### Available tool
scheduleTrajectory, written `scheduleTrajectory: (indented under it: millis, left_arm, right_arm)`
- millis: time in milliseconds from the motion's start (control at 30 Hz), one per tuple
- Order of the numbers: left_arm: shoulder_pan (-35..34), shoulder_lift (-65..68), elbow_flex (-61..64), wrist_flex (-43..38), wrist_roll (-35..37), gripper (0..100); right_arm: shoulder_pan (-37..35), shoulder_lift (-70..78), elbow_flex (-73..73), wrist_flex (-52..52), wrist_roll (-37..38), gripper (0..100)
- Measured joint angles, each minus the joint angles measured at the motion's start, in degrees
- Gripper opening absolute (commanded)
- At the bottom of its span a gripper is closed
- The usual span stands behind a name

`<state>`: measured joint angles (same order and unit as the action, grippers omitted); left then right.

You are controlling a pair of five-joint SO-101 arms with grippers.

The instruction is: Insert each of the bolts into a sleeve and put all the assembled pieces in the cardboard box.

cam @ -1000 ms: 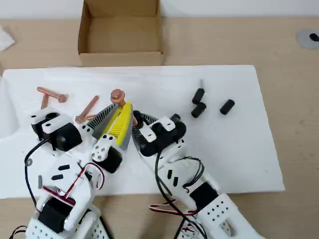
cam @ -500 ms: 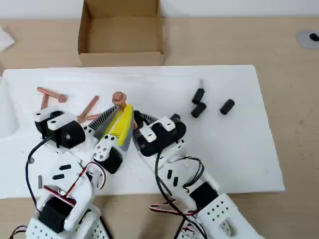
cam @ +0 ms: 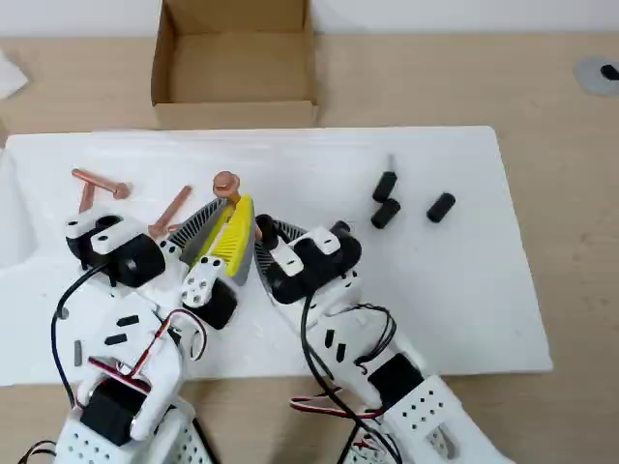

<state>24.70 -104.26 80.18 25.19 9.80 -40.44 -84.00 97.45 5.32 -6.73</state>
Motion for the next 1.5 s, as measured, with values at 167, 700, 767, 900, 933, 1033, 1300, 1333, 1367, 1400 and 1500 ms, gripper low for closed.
scheduleTrajectory:
  millis: [167, 700, 767, 900, 933, 1033, 1300, 1333, 1367, 1400, 1500]
  left_arm:
    - [0.00, 0.00, 0.70, -0.26, -0.44, 1]
    - [-0.09, 0.09, 4.48, -5.19, -1.58, 1]
    - [-0.09, 0.09, 5.45, -5.19, -1.76, 1]
    - [-0.09, 0.09, 6.42, -5.19, -1.76, 1]
    - [-0.09, 0.09, 6.42, -5.19, -1.76, 1]
    - [-0.18, 0.09, 6.42, -6.33, -2.11, 1]
    - [-1.14, 0.09, 6.42, -13.10, -3.69, 1]
    - [-1.14, 0.09, 6.42, -13.19, -3.69, 1]
    - [-1.14, 0.09, 6.42, -13.19, -3.69, 1]
    - [-1.14, 0.09, 6.68, -13.27, -3.69, 1]
    - [-1.14, 0.09, 8.53, -13.36, -3.78, 1]
  right_arm:
    - [0.00, 0.00, 0.00, 0.00, 0.00, 0.9]
    - [0.00, 0.00, 0.00, -0.97, 0.00, 0.9]
    - [0.00, 0.00, 0.00, -0.97, 0.00, 0.9]
    - [0.00, 0.00, 0.00, -0.97, 0.00, 0.9]
    - [0.00, 0.00, 0.00, -0.97, 0.00, 0.9]
    - [-0.18, 0.00, 0.00, -0.97, 0.00, 0.9]
    - [-0.97, 0.00, 0.00, -0.97, 0.00, 0.9]
    - [-0.97, 0.00, 0.00, -0.97, 0.00, 0.9]
    - [-0.97, 0.00, 0.00, -0.97, 0.00, 0.9]
    - [-0.97, 0.00, 0.00, -0.97, 0.00, 0.9]
    - [-0.97, 0.00, 0.00, -0.97, 0.00, 0.9]
